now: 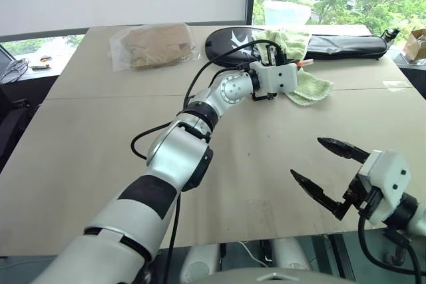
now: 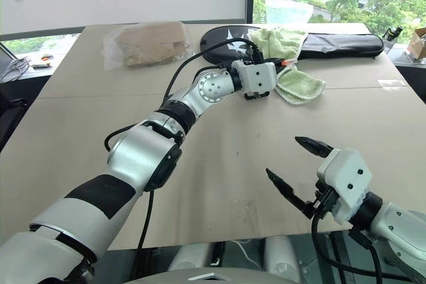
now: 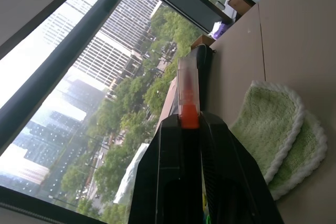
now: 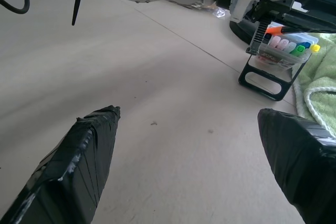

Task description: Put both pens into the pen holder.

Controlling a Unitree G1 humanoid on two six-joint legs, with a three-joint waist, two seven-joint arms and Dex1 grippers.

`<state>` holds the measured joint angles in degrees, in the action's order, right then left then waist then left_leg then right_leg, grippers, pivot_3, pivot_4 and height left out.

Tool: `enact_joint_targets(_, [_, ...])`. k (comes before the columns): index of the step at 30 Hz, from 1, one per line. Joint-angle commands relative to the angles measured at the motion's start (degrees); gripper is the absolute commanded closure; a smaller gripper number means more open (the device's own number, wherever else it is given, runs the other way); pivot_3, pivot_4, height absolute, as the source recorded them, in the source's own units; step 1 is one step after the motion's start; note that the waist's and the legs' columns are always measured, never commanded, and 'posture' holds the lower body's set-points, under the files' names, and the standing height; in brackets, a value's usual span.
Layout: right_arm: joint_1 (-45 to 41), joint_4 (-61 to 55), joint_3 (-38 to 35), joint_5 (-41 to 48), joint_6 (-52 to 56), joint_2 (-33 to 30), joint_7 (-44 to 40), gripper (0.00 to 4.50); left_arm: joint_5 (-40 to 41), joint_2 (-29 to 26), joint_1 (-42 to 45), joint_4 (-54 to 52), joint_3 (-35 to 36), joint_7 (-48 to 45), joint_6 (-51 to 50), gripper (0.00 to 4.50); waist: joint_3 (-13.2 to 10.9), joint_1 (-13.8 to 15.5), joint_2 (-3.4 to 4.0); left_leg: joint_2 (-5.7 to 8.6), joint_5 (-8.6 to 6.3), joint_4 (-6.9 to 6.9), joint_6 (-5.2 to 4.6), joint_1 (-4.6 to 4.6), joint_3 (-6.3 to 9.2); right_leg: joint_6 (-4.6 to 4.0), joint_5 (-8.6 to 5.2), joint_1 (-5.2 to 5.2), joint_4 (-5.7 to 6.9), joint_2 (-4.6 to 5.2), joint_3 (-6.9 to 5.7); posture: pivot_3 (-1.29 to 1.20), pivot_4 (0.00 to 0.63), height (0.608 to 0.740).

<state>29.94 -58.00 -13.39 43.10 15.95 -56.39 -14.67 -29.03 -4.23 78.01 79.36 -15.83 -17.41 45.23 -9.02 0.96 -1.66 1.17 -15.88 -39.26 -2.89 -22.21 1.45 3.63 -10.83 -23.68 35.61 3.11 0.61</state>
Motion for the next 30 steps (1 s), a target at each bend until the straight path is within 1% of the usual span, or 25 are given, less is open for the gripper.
enact_joint_targets(1, [0.09, -2.0, 0.45, -0.36, -2.36, -1.03, 1.56, 0.0, 3.93, 0.27, 1.84, -1.04, 3.42, -2.15, 0.79, 4.34, 0.0, 0.01, 0.0, 0.0, 0.0, 0.0, 0.0, 0.0, 0.0, 0.0, 0.0, 0.0, 0.0, 0.0, 0.0, 0.0, 0.15, 0.74])
enact_joint_targets(2, [0.12, -2.0, 0.64, -0.42, -2.62, -1.26, 1.94, 0.0, 7.44, 0.61, 2.03, -1.32, 6.33, -4.92, 1.32, 4.34, -0.02, -0.01, -0.01, 0.0, 0.0, 0.0, 0.0, 0.0, -0.01, 0.0, 0.0, 0.0, -0.01, 0.0, 0.01, 0.0, 0.15, 0.74])
enact_joint_targets(4, [0.74, -2.0, 0.77, -0.56, -3.47, -1.82, 2.53, 0.0, 18.95, 2.21, 2.97, -2.45, 15.55, -15.64, 0.33, 4.34, -0.04, -0.02, -0.01, -0.02, 0.0, 0.0, 0.0, -0.04, -0.01, -0.02, 0.01, -0.04, -0.01, 0.0, 0.0, 0.0, 0.15, 0.74])
enact_joint_targets(6, [1.69, -2.0, 0.66, -0.65, -4.41, -2.3, 2.97, 0.0, 27.3, 3.18, 3.81, -4.01, 21.86, -24.32, 0.28, 4.34, -0.05, -0.03, -0.01, -0.02, 0.0, -0.01, 0.0, -0.07, 0.0, -0.13, 0.07, -0.07, -0.01, 0.01, -0.03, 0.0, 0.15, 0.74])
enact_joint_targets(8, [2.53, -2.0, 0.42, -0.67, -4.98, -2.55, 3.22, 0.0, 34.49, 3.66, 4.65, -6.12, 26.68, -32.18, -1.52, 4.34, -0.05, -0.02, -0.02, -0.01, 0.0, -0.01, 0.0, -0.1, 0.01, -0.17, 0.09, -0.07, -0.04, 0.0, -0.05, 0.0, 0.15, 0.74])
enact_joint_targets(10, [2.47, -2.0, 0.42, -0.56, -4.77, -2.55, 3.18, 0.0, 39.4, 3.49, 5.1, -8.81, 29.47, -36.54, -4.97, 4.34, -0.05, -0.06, -0.02, 0.0, 0.0, -0.01, 0.0, -0.1, -0.01, -0.17, 0.09, -0.06, -0.05, 0.0, -0.01, 0.0, 0.15, 0.74])
enact_joint_targets(11, [2.32, -2.0, 0.37, -0.49, -4.53, -2.44, 2.94, 0.0, 40.83, 3.25, 5.11, -10.36, 30.15, -36.76, -6.72, 4.34, -0.05, -0.11, -0.02, 0.01, 0.0, -0.01, 0.0, -0.09, -0.02, -0.17, 0.09, -0.06, -0.05, 0.0, -0.01, 0.0, 0.15, 0.74])
enact_joint_targets(13, [1.28, -2.0, -0.01, -0.01, -3.39, -2.12, 2.14, 0.0, 42.96, 1.91, 4.73, -14.67, 30.76, -35.18, -14.79, 4.34, -0.06, -0.15, -0.03, 0.0, 0.0, -0.02, 0.0, -0.08, -0.01, -0.16, 0.09, -0.06, -0.05, -0.01, 0.01, 0.0, 0.15, 0.74])
enact_joint_targets(14, [0.68, -2.0, -0.35, 0.24, -2.61, -1.88, 1.67, 0.0, 43.23, 0.84, 4.38, -16.82, 30.5, -33.46, -20.48, 4.34, -0.06, -0.15, -0.03, 0.0, 0.0, -0.03, -0.01, -0.08, -0.01, -0.14, 0.08, -0.06, -0.04, -0.03, 0.01, 0.0, 0.15, 0.74])
enact_joint_targets(15, [-0.26, -1.92, -0.96, 0.57, -1.4, -1.72, 0.75, 0.0, 43.83, -1.48, 3.68, -20.84, 29.8, -31.25, -33.88, 4.34, -0.07, -0.21, -0.05, 0.0, 0.0, -0.03, 0.0, -0.05, 0.0, -0.1, 0.05, -0.04, -0.03, -0.03, 0.02, 0.0, 0.15, 0.74])
enact_joint_targets(16, [-0.93, -1.89, -1.43, 0.77, -0.43, -1.49, 0.02, 0.0, 44.35, -3.05, 2.81, -24.6, 29.1, -29.51, -43.93, 4.34, -0.09, -0.34, -0.06, -0.01, 0.0, -0.03, -0.01, -0.04, 0.0, -0.08, 0.04, -0.04, 0.0, -0.05, 0.03, 0.0, 0.15, 0.74])
enact_joint_targets(17, [-1.74, -1.48, -1.92, 1.12, 0.36, -1.29, -0.88, 0.0, 45.82, -5.52, 1.8, -29.68, 27.88, -29.45, -58.34, 4.34, -0.09, -0.46, -0.05, -0.02, 0.0, -0.04, -0.01, -0.02, 0.0, -0.05, 0.02, -0.04, 0.03, -0.08, 0.05, 0.0, 0.15, 0.74])
enact_joint_targets(18, [-2.27, -1.17, -2.35, 1.33, 0.98, -0.96, -1.64, 0.0, 47.22, -7.04, 0.68, -34.41, 26.96, -29.21, -68.57, 4.34, -0.09, -0.82, -0.03, -0.04, 0.0, -0.03, -0.01, 0.03, -0.01, 0.0, -0.01, -0.03, 0.08, -0.1, 0.08, 0.0, 0.15, 0.74])
enact_joint_targets(19, [-3.06, -0.51, -2.74, 1.58, 1.6, -0.8, -2.77, 0.0, 49.22, -10.66, -0.92, -40.24, 24.74, -30.87, -82.55, 4.34, -0.09, -1.03, -0.02, -0.08, 0.0, -0.02, -0.01, 0.05, 0.01, 0.01, -0.02, -0.03, 0.14, -0.11, 0.08, 0.0, 0.15, 0.74])
enact_joint_targets(20, [-3.9, 0.19, -3.02, 1.76, 2.08, -0.62, -3.86, 0.0, 51.78, -14.52, -3.41, -45.98, 22.09, -34.83, -93.2, 4.34, -0.11, -1.64, 0.0, -0.11, 0.0, 0.0, 0.0, 0.07, 0.03, 0.02, -0.03, -0.03, 0.16, -0.13, 0.06, 0.0, 0.15, 0.74])
enact_joint_targets(21, [-4.68, 0.68, -3.13, 1.84, 2.6, -0.34, -4.75, 0.0, 52.99, -17.61, -6.07, -50.75, 19.91, -36.89, -99.25, 4.34, -0.12, -1.7, 0.02, -0.18, 0.01, 0.04, 0.0, 0.08, 0.04, -0.01, -0.02, -0.04, 0.17, -0.18, 0.07, 0.0, 0.15, 0.74])
enact_joint_targets(22, [-5.64, 1.16, -2.91, 1.76, 2.96, -0.08, -5.59, 0.0, 52.63, -20.47, -8.36, -53.52, 17.48, -37.68, -103.75, 4.34, -0.12, -1.79, 0.04, -0.19, 0.01, 0.04, 0.0, 0.11, 0.03, -0.01, -0.02, -0.04, 0.2, -0.19, 0.08, 0.0, 0.15, 0.74])
enact_joint_targets(23, [-6.36, 1.41, -2.76, 1.64, 3.35, 0.27, -6.18, 0.0, 52.3, -22.0, -9.82, -55.29, 16.14, -37.42, -105.9, 4.34, -0.13, -1.86, 0.05, -0.2, 0.01, 0.06, 0.01, 0.14, 0.03, -0.03, -0.02, -0.04, 0.21, -0.2, 0.09, 0.0, 0.15, 0.74])
enact_joint_targets(25, [-8.1, 1.9, -1.62, 1.08, 4.16, 1.2, -7.09, 0.0, 50.05, -25.94, -14.19, -59.16, 11.34, -38.09, -106.96, 4.34, -0.14, -1.54, 0.06, -0.22, 0.01, 0.09, 0.01, 0.16, 0.04, -0.13, 0.04, -0.05, 0.21, -0.22, 0.08, 0.0, 0.15, 0.74])
enact_joint_targets(27, [-9.56, 2.18, -0.37, 0.45, 4.92, 2.26, -7.81, 0.0, 47.03, -29.15, -17.85, -60.79, 5.16, -40.4, -104.84, 4.34, -0.16, -1.19, 0.05, -0.22, 0.01, 0.09, 0.02, 0.15, 0.05, -0.15, 0.03, -0.05, 0.2, -0.2, 0.07, 0.0, 0.15, 0.74])
enact_joint_targets(30, [-10.72, 2.14, 0.66, -0.67, 6.04, 3.77, -8.54, 0.0, 43.83, -31.56, -20.72, -61.18, -1.3, -44.39, -99.46, 4.34, -0.18, -0.33, 0.03, -0.2, 0.02, 0.07, 0.03, 0.12, 0.01, -0.35, -0.07, -0.05, 0.15, -0.16, 0.1, 0.0, 0.15, 0.74])
